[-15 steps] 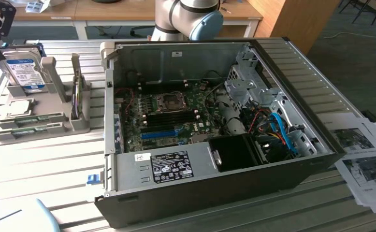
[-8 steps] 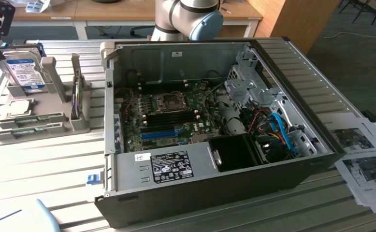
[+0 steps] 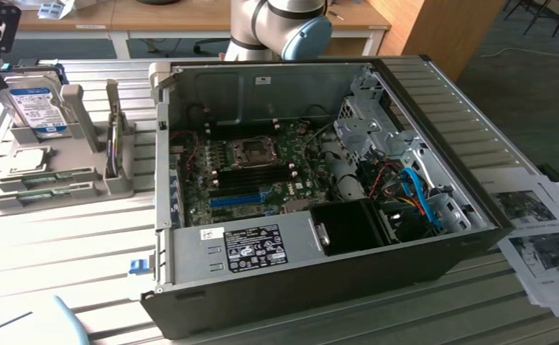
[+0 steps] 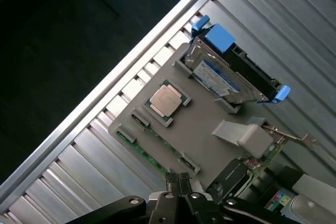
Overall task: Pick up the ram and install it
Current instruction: 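Pick up the ram and move it above insertion slot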
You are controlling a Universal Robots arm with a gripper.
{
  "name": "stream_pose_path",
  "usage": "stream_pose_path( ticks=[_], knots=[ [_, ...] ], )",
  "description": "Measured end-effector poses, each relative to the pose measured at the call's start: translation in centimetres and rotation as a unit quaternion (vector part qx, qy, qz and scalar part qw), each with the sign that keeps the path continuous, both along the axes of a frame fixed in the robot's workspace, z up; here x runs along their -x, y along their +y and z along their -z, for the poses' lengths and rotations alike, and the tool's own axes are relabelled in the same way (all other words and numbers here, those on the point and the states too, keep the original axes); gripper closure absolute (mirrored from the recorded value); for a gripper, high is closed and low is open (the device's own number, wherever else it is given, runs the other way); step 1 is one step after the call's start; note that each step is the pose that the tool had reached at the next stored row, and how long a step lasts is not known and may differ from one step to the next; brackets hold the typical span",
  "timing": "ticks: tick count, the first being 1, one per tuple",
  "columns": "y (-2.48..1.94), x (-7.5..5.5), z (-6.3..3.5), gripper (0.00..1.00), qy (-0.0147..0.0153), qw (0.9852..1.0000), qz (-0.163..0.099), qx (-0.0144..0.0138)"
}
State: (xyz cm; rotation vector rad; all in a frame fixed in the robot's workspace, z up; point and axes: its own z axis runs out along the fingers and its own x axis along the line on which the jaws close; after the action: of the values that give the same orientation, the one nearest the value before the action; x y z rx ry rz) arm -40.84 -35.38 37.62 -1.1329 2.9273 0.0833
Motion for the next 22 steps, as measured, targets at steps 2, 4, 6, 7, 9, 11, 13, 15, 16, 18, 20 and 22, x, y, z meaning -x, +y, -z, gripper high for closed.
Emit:
stream_pose_path(
  ticks=[2,4,6,7,9,11,13,15,16,18,20,22],
  knots=[
    [0.00,0.00,0.00,0.91,0.0000,1.0000,-0.010,0.0000],
    [0.00,0.00,0.00,0.91,0.0000,0.9998,-0.019,0.0000],
    [0.00,0.00,0.00,0.91,0.0000,0.9996,-0.029,0.0000],
    [0.00,0.00,0.00,0.91,0.0000,0.9994,-0.034,0.0000],
    [0.00,0.00,0.00,0.91,0.0000,0.9990,-0.044,0.0000],
    [0.00,0.00,0.00,0.91,0.0000,0.9986,-0.054,0.0000],
    [0.00,0.00,0.00,0.91,0.0000,0.9980,-0.064,0.0000],
    [0.00,0.00,0.00,0.91,0.0000,0.9972,-0.075,0.0000],
    [0.00,0.00,0.00,0.91,0.0000,0.9968,-0.080,0.0000],
    [0.00,0.00,0.00,0.91,0.0000,0.9959,-0.091,0.0000],
    [0.00,0.00,0.00,0.91,0.0000,0.9948,-0.102,0.0000],
    [0.00,0.00,0.00,0.91,0.0000,0.9936,-0.113,0.0000]
  ],
)
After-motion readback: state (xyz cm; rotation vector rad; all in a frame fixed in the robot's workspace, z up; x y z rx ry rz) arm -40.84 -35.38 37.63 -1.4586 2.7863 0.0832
